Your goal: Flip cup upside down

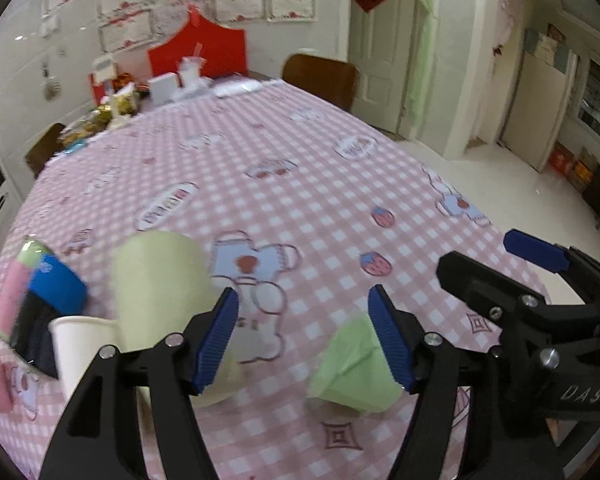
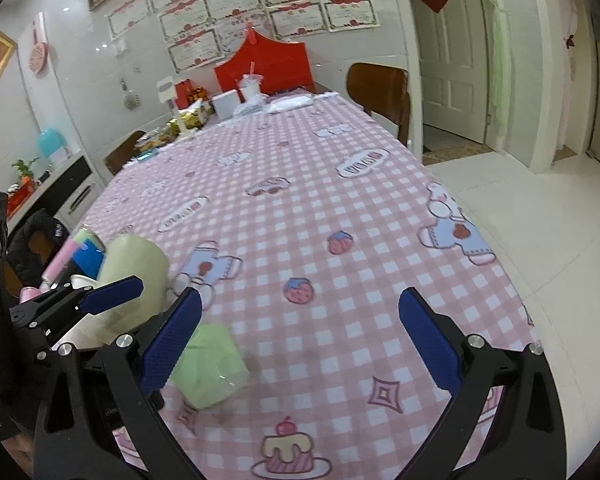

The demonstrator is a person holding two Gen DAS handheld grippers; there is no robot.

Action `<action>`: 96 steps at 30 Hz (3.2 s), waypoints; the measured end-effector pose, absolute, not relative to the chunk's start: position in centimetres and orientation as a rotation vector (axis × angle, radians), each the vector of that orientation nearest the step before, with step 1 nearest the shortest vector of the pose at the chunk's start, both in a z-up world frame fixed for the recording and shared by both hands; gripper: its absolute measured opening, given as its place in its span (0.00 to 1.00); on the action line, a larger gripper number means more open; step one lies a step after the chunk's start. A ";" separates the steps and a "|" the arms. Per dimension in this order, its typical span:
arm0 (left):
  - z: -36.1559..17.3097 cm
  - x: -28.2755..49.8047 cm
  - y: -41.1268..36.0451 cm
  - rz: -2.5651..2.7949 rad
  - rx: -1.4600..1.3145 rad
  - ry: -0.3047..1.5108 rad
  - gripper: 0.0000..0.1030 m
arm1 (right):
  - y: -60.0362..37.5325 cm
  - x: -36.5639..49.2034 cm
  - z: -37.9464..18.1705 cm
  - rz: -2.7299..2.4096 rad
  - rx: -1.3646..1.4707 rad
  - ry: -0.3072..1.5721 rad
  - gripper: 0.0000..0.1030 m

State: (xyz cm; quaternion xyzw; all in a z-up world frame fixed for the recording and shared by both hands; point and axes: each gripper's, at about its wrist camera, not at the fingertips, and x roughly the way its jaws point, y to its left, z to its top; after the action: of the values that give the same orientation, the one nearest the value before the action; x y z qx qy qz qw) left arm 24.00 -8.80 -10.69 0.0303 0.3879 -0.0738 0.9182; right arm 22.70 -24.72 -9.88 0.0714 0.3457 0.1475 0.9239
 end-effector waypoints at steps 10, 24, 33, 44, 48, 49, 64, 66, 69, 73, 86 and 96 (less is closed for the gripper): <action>-9.6 21.3 -4.3 0.005 0.027 0.768 0.65 | -21.6 22.3 -9.8 0.341 0.040 0.748 0.92; -10.8 20.3 -1.6 0.067 0.027 0.775 0.65 | -16.6 22.7 -12.4 0.387 -0.231 0.897 0.92; -11.3 21.4 -1.9 -0.083 -0.010 0.777 0.65 | -15.3 23.5 -13.4 0.436 -0.222 0.952 0.75; -11.2 22.3 -1.5 -0.170 -0.039 0.744 0.65 | -15.7 24.1 -13.2 0.381 -0.188 0.929 0.59; -11.0 22.9 -1.6 -0.196 -0.045 0.734 0.65 | -16.3 24.4 -12.7 0.338 -0.158 0.869 0.59; -10.9 23.0 -1.6 -0.202 -0.048 0.734 0.65 | -16.4 24.5 -12.7 0.327 -0.152 0.848 0.59; -10.9 23.4 -0.9 -0.255 -0.073 0.710 0.65 | -17.4 24.1 -13.5 0.242 -0.114 0.699 0.34; -11.0 23.3 -0.9 -0.258 -0.077 0.709 0.65 | -17.5 23.8 -13.9 0.240 -0.111 0.711 0.34; -11.0 23.2 -0.7 -0.258 -0.085 0.709 0.65 | -17.8 23.6 -14.0 0.248 -0.087 0.721 0.34; -10.9 22.9 -0.8 -0.256 -0.086 0.706 0.65 | -17.7 23.2 -13.8 0.262 -0.073 0.718 0.35; -9.1 19.5 -1.1 -0.198 -0.040 0.625 0.65 | -18.4 19.0 -10.6 0.288 -0.027 0.608 0.54; -7.5 13.9 -0.5 -0.094 -0.016 0.540 0.68 | -18.2 13.7 -8.4 0.360 -0.020 0.504 0.70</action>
State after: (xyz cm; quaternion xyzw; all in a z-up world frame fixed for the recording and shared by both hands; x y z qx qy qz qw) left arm 13.92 -0.50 -7.54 -0.0077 0.2665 -0.0463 0.9627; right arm 13.66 -18.21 -8.36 -0.0098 0.2479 0.1770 0.9524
